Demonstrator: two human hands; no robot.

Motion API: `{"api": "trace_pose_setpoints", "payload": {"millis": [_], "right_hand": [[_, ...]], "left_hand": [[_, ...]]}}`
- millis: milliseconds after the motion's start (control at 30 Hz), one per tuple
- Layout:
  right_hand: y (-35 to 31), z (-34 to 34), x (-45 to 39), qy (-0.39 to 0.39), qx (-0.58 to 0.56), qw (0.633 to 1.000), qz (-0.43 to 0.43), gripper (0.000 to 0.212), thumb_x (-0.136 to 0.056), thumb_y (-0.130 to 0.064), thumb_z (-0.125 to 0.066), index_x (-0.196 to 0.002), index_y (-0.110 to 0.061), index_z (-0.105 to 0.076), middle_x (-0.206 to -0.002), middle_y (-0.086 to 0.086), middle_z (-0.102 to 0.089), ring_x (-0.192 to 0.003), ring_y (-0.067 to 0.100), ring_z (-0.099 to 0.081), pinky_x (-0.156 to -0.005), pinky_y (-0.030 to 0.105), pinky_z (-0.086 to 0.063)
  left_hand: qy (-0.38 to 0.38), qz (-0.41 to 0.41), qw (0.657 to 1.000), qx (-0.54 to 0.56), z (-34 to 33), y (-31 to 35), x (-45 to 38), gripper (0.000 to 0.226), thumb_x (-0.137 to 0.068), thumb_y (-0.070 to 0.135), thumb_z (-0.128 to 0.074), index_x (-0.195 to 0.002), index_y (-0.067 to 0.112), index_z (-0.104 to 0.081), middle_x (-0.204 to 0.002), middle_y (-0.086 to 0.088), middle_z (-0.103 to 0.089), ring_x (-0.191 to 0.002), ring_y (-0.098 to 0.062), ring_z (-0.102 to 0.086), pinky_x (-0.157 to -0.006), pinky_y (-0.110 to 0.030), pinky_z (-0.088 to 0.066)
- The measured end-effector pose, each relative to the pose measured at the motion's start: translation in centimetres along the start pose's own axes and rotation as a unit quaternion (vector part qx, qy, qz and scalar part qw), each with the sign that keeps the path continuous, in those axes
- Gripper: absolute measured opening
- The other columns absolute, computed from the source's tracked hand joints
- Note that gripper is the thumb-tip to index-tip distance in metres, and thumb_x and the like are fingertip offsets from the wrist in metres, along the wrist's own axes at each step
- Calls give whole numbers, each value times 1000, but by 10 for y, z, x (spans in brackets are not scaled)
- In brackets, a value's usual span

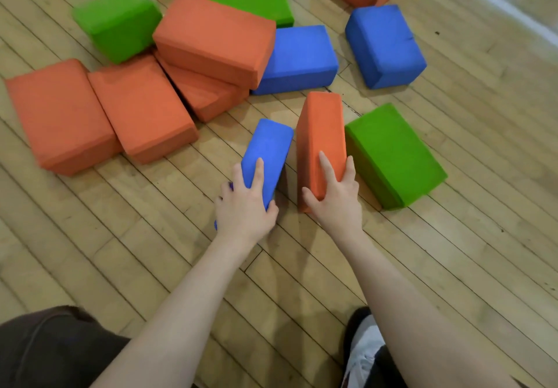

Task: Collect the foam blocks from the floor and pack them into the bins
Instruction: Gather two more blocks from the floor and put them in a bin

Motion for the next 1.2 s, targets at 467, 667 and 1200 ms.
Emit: {"api": "trace_pose_setpoints", "payload": {"millis": [467, 667, 1200], "right_hand": [[-66, 77, 25, -16, 10, 999, 31, 58, -91, -40, -53, -144, -45, -28, -152, 17, -15, -116, 40, -36, -89, 42, -42], [-148, 207, 94, -70, 16, 992, 100, 57, -92, -38, -54, -143, -45, -30, -153, 17, -15, -120, 38, -33, -95, 42, -38], [-373, 420, 274, -176, 18, 949, 262, 56, -91, -34, -56, -142, -40, -35, -154, 12, -15, -132, 35, -26, -104, 41, -30]], "left_hand": [[1, 79, 987, 143, 85, -18, 37, 62, -88, 48, -53, -144, 35, -30, -155, -1, -15, -124, -30, -39, -92, -43, -44], [28, 139, 976, 167, 241, -1, 115, 61, -88, 50, -50, -144, 37, -29, -155, 1, -15, -129, -25, -38, -92, -40, -44], [91, 315, 923, 199, 532, -49, 378, 62, -89, 49, -51, -145, 35, -28, -155, -2, -16, -130, -25, -37, -85, -39, -46]]}}
Point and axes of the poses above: each hand's wrist, its own x-axis away from the middle knuckle, its own z-axis out of the back of the hand, y = z × x, the point moved 1 cm from there along -x, towards the middle knuckle
